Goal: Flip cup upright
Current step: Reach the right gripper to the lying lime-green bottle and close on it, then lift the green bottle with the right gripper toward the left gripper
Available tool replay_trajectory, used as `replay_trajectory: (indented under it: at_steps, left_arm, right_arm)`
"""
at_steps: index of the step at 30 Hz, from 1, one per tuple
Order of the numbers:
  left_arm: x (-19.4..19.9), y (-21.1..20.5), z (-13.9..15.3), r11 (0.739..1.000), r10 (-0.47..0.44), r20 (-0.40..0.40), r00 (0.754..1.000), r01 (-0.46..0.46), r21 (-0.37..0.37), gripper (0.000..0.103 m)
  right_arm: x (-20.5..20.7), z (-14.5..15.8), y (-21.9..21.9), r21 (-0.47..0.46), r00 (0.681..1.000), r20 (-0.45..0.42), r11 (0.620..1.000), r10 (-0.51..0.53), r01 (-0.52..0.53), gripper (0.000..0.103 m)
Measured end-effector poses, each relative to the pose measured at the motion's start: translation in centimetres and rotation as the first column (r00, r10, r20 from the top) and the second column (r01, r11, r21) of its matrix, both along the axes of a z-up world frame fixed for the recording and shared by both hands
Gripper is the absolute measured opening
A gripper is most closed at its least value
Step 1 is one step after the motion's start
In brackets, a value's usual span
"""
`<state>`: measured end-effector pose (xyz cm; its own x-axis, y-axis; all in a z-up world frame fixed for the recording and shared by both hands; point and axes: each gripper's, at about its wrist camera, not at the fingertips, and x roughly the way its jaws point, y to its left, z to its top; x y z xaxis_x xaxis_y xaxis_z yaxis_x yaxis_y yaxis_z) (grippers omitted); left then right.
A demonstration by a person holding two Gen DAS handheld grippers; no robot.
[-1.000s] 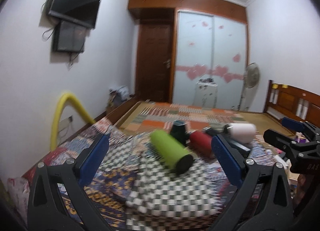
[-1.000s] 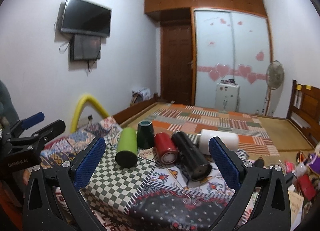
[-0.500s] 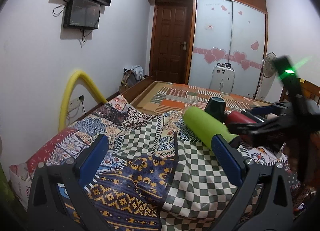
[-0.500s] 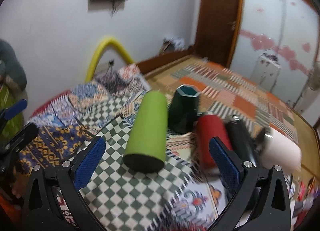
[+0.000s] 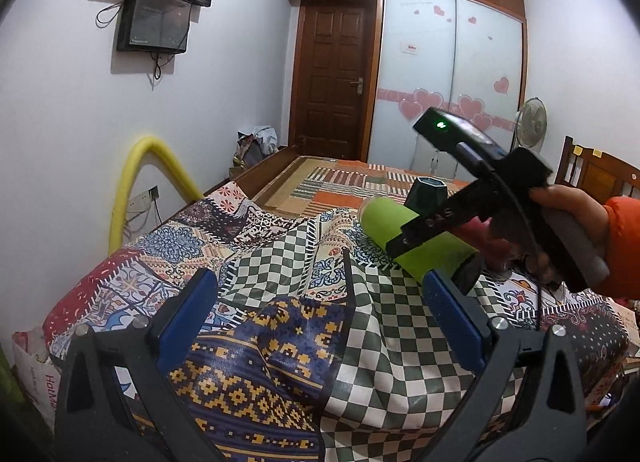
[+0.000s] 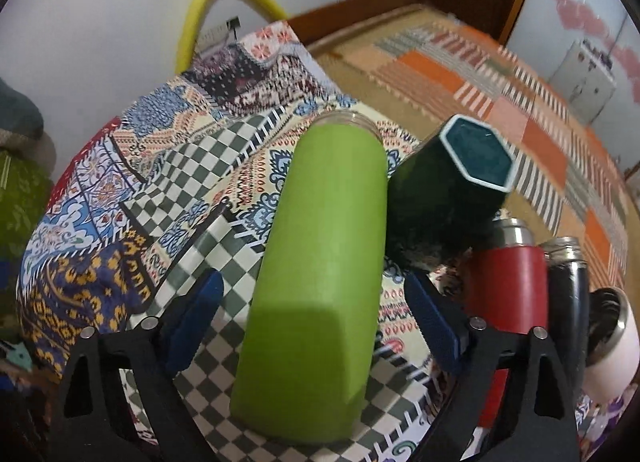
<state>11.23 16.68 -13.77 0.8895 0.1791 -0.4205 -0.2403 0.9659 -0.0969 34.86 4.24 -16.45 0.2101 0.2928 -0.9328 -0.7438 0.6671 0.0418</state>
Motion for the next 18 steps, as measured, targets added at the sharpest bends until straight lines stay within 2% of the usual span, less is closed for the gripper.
replay_trajectory:
  at_steps: [2,4,6,14,18]
  left_arm:
    - [0.1,0.2,-0.2,1.0,0.0,-0.004,1.0,0.0,-0.008,0.103]
    - [0.3,0.5,-0.4,1.0,0.002,-0.013,1.0,-0.002,-0.013,0.103]
    - [0.3,0.6,-0.6,1.0,0.008,-0.018,1.0,-0.008,-0.014,0.103]
    - [0.5,0.9,-0.9,1.0,0.013,-0.026,1.0,-0.014,-0.015,0.103]
    - [0.7,0.7,-0.7,1.0,0.008,-0.027,1.0,-0.008,-0.015,0.103]
  right_arm:
    - [0.4,-0.6,0.4,-0.03,1.0,-0.024,1.0,-0.005,0.004,0.085]
    - [0.5,-1.2,0.8,-0.057,0.999,-0.048,0.998,-0.004,0.002,0.079]
    - [0.5,-1.8,1.2,-0.099,0.999,-0.051,0.995,0.001,-0.006,0.068]
    - [0.0,-1.3,0.6,-0.108,1.0,0.001,0.994,0.017,-0.017,0.065]
    - [-0.2,-0.8,-0.3,-0.082,1.0,-0.018,0.996,0.015,-0.017,0.065]
